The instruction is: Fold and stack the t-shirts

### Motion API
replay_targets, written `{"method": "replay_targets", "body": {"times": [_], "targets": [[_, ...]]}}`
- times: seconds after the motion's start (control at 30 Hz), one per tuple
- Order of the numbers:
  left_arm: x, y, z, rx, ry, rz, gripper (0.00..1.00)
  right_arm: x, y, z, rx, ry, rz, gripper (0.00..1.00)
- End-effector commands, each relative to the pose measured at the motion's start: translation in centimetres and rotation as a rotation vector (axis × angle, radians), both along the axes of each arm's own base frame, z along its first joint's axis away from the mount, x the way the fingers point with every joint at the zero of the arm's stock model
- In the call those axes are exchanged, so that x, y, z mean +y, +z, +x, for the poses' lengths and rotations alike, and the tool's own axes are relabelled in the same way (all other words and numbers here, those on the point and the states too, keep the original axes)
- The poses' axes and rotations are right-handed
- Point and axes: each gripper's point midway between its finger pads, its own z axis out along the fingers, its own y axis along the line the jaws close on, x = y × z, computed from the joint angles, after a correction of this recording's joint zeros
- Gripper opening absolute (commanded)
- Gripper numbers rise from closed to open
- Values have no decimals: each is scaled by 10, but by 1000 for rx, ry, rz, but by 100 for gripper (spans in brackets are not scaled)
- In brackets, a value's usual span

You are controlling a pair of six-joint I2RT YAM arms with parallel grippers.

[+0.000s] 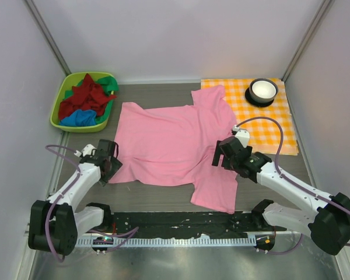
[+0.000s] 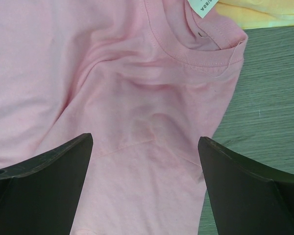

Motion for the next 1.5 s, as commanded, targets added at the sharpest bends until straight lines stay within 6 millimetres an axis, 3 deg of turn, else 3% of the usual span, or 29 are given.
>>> {"method": "replay_targets", "body": {"times": [0.0,0.23,0.33,0.4,0.47,0.53,0.63,0.8,0.97,1.1,1.23,1.47], "targets": [[-5,-6,12,-31,-13,-21,72,4,7,4,-35,8,21,95],[-6,-12,7,-17,-15,-33,63,3,4,2,-23,7,17,95],[-7,-12,3,-19,-18,-38,55,5,4,3,-21,7,24,95],[-5,-12,1,-21,-17,-34,46,7,2,1,-13,10,31,95],[-6,-12,0,-29,-21,-37,24,6,1,1,-10,7,31,95],[-7,-14,-3,-22,-22,-44,24,6,2,1,-12,5,29,95],[-12,-14,-1,-24,-38,-68,0,3,2,-1,-5,5,15,95],[-22,10,15,-133,-106,-102,0,1,-10,-14,73,29,-6,93],[-34,37,33,-245,-191,-143,0,4,-29,-46,213,-7,67,89],[-46,52,42,-280,-261,-174,0,-8,-28,-63,245,-69,69,86],[-55,54,50,-285,-293,-216,0,-9,-30,-86,319,-105,95,81],[-57,51,58,-281,-303,-227,0,-3,-51,-132,471,-110,89,76]]}}
